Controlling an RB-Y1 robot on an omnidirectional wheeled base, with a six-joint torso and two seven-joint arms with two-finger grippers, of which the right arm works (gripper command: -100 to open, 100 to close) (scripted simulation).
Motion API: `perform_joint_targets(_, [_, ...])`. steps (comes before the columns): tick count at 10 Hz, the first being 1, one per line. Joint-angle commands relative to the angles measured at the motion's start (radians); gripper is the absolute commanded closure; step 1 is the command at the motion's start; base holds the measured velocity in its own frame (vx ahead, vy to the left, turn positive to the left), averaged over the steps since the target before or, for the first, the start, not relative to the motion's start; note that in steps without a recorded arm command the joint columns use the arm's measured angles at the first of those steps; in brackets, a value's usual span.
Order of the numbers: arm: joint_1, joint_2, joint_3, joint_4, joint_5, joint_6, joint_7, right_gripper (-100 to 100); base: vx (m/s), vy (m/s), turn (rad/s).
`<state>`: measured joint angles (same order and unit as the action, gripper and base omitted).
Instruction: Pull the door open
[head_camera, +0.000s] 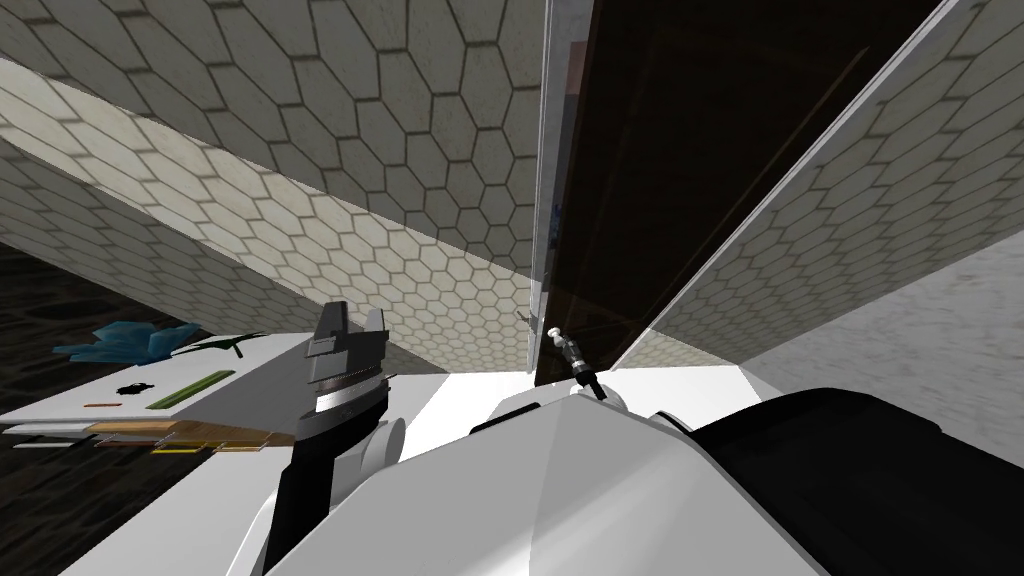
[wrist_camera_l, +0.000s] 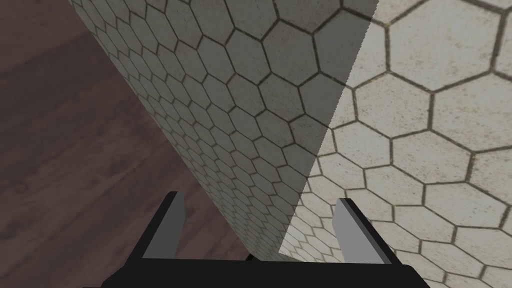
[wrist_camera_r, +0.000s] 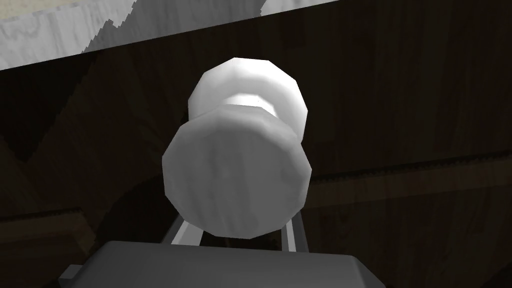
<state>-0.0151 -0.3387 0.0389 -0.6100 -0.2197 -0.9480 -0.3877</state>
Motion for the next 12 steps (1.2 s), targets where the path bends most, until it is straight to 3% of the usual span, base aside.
perform_joint_targets(1, [-0.009,0.014,0.02,-0.013,-0.013,-0.001,-0.044,100,-0.03,-0.01,0.063])
perform_joint_targets(8, [-0.024,0.013,0.054,-0.01,-0.086,0.014,-0.209,100,-0.063,-0.025,0.07])
perform_joint_targets(12, [-0.024,0.013,0.054,-0.01,-0.086,0.014,-0.209,100,-0.006,-0.001,-0.006])
